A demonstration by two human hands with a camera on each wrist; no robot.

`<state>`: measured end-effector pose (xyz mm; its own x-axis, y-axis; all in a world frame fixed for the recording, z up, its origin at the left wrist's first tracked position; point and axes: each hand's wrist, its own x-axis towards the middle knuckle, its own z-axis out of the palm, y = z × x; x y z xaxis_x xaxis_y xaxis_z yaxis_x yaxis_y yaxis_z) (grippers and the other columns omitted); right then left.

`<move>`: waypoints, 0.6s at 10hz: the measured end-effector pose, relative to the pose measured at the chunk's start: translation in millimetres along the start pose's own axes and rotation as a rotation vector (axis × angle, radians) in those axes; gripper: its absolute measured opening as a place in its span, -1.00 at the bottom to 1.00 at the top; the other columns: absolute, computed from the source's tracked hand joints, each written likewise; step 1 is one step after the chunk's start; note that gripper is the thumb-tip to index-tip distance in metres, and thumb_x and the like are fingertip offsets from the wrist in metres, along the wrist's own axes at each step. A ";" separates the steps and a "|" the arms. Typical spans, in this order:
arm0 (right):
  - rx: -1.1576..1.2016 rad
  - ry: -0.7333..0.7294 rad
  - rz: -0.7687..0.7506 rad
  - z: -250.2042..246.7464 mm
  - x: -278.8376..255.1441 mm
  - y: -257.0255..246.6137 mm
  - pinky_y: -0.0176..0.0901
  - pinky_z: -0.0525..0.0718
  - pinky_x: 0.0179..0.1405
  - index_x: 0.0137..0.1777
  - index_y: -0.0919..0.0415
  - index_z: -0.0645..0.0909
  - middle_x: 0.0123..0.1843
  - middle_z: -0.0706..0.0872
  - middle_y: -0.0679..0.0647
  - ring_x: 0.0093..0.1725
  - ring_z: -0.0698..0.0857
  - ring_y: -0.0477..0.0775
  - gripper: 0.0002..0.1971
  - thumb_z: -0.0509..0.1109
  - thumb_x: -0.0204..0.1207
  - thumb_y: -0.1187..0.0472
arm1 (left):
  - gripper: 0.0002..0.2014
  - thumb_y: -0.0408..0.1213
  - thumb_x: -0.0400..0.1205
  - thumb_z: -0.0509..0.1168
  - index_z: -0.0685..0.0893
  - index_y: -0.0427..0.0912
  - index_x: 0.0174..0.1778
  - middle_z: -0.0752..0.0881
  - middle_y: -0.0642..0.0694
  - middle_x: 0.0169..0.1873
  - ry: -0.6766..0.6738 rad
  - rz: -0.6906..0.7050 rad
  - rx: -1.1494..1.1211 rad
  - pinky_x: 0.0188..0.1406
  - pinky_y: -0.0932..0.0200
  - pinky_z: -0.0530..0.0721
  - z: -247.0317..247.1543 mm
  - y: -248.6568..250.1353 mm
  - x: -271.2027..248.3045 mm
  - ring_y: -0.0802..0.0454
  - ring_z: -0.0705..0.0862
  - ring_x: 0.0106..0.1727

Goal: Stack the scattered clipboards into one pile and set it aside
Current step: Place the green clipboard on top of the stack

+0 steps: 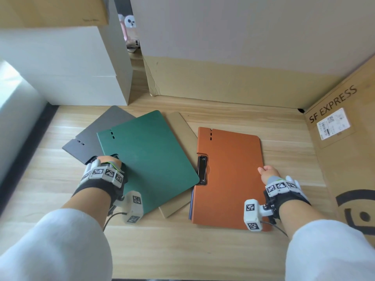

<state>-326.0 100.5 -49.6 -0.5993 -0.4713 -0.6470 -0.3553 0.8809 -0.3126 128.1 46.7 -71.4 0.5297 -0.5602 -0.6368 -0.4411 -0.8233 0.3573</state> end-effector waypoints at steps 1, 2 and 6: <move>-0.002 0.002 0.000 -0.2 0.0 -0.1 0.01 0.33 0.45 0.56 0.35 0.29 0.56 0.41 0.27 0.53 0.40 0.30 -0.54 0.11 0.68 0.22 | -0.54 -0.33 0.68 0.16 0.44 -0.47 0.48 0.53 -0.41 0.44 -0.005 0.022 0.055 -0.10 0.09 0.64 -7.3 12.6 -12.3 -0.30 0.56 0.44; -0.009 -0.001 0.003 -0.4 -1.3 0.0 0.01 0.33 0.46 0.56 0.34 0.29 0.56 0.41 0.27 0.53 0.40 0.30 -0.53 0.11 0.68 0.20 | -0.51 -0.23 0.65 0.17 0.37 -0.49 0.42 0.55 -0.49 0.37 0.135 0.014 0.023 0.31 -0.15 0.52 -15.5 25.2 -21.8 -0.39 0.55 0.38; -0.041 -0.002 -0.003 -2.1 -1.2 -1.5 -0.01 0.40 0.39 0.49 0.40 0.39 0.49 0.50 0.32 0.47 0.48 0.33 -0.55 0.07 0.69 0.17 | -0.54 -0.22 0.70 0.13 0.29 -0.46 0.42 0.55 -0.50 0.31 0.056 0.427 -0.063 0.22 -0.20 0.56 -51.4 64.8 -35.6 -0.32 0.61 0.17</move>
<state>-326.2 99.7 -46.9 -0.5972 -0.4738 -0.6472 -0.3865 0.8770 -0.2855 117.9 8.6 9.5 0.3483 -0.8546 -0.3852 -0.5848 -0.5193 0.6232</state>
